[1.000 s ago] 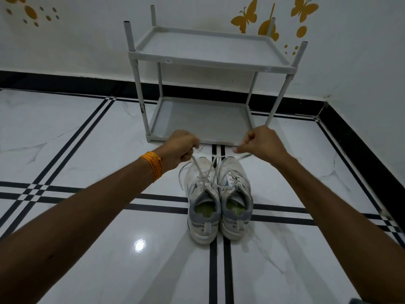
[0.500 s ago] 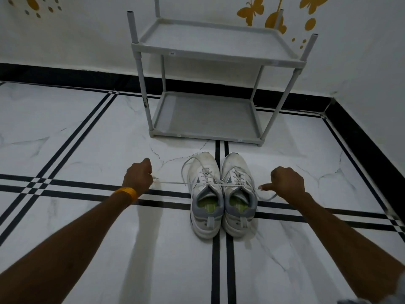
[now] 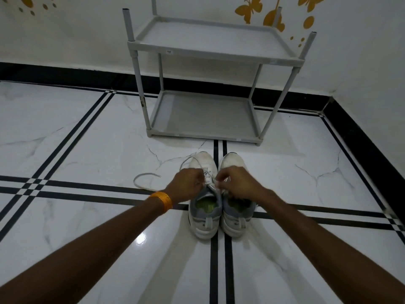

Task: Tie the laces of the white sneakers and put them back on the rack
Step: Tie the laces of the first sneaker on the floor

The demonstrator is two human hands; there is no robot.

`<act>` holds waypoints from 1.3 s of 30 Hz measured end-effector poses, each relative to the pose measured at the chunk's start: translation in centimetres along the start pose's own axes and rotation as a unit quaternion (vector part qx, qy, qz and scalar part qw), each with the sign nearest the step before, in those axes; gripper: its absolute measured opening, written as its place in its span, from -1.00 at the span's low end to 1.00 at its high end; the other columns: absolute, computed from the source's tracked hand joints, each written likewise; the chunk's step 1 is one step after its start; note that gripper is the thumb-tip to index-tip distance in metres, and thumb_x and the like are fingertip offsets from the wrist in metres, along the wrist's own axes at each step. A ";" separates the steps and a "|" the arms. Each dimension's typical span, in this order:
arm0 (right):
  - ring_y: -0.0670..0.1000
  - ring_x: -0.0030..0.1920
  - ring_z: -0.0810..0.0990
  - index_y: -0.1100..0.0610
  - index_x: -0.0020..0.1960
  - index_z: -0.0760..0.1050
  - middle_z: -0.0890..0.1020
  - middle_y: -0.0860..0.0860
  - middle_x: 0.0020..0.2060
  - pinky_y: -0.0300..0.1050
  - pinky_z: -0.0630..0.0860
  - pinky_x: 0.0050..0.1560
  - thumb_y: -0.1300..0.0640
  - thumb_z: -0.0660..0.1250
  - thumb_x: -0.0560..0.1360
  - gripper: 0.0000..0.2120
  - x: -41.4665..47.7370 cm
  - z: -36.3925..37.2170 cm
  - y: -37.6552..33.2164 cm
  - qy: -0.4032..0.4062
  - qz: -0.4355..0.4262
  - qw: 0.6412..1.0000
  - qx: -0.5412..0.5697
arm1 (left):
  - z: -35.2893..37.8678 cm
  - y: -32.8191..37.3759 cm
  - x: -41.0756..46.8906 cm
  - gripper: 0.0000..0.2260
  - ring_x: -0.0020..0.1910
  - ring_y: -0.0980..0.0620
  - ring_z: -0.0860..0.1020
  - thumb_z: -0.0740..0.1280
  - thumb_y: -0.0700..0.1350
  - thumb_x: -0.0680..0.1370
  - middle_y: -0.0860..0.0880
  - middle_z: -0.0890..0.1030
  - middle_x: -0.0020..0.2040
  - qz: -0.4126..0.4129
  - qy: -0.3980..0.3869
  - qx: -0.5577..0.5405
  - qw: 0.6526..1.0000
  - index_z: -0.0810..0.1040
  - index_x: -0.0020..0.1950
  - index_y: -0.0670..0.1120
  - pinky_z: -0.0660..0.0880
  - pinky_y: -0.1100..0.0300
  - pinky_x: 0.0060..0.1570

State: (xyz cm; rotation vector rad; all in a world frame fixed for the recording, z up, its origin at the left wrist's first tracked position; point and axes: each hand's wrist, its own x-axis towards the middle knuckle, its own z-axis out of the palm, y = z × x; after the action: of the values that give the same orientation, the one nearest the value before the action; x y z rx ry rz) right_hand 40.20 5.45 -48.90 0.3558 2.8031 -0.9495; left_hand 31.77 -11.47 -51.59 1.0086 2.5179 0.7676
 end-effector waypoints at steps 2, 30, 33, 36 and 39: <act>-0.04 -0.43 0.65 0.24 -0.02 0.61 0.71 0.14 -0.25 -0.25 0.56 -0.36 0.19 0.39 0.53 -0.89 0.0 1.2 -0.2 -0.028 0.015 0.999 0.022 | 0.4 -0.3 -0.2 -0.89 -0.08 -0.16 0.60 0.31 -0.16 0.53 -0.16 0.65 -0.06 -0.027 0.016 -0.007 0.999 0.57 -0.05 -0.19 0.57 -0.05 -0.04; 0.00 0.03 0.60 0.14 -0.10 0.72 0.70 0.02 -0.01 -0.10 0.53 0.07 0.04 0.49 0.41 -0.83 -0.8 -2.1 -2.0 -0.075 0.084 0.993 0.047 | 2.8 -1.8 -1.0 -0.87 -0.20 -0.09 0.47 0.26 -0.16 0.58 -0.22 0.61 -0.07 -0.024 0.030 0.033 0.999 0.30 -0.08 -0.10 0.35 0.13 -0.21; -0.10 0.13 0.57 0.18 -0.09 0.71 0.69 -0.05 0.06 -0.10 0.40 0.24 0.05 0.45 0.46 -0.81 -0.2 -3.4 -3.2 -0.093 0.029 0.976 0.197 | 2.7 -2.0 -0.9 -0.90 -0.16 -0.18 0.53 0.25 -0.15 0.59 -0.22 0.61 -0.07 -0.009 0.030 0.031 0.999 0.35 -0.06 -0.12 0.43 0.04 -0.16; -0.02 0.18 0.63 0.23 0.05 0.67 0.71 0.03 0.07 -0.10 0.47 0.28 0.10 0.39 0.52 -0.78 0.4 -1.8 -3.4 -0.098 0.013 0.922 0.375 | 2.9 -2.3 -1.1 -0.85 -0.17 -0.18 0.55 0.25 -0.14 0.60 -0.21 0.62 -0.10 0.003 0.040 0.013 0.999 0.42 0.07 -0.21 0.54 -0.04 -0.10; 0.14 0.05 0.69 0.22 0.12 0.64 0.71 0.18 0.03 -0.12 0.62 0.05 0.20 0.38 0.53 -0.80 0.7 1.5 -2.9 -0.054 0.043 0.882 0.467 | 2.8 -2.6 -1.2 -0.79 -0.17 -0.12 0.60 0.27 -0.11 0.59 -0.16 0.66 -0.08 0.015 0.046 -0.026 0.999 0.47 0.18 -0.16 0.58 -0.08 -0.05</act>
State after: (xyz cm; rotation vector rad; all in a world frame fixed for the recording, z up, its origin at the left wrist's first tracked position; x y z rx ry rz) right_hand 38.89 2.37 -48.58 0.4941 2.0001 -2.1561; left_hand 32.56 -12.92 -55.32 1.0169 2.5514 0.9020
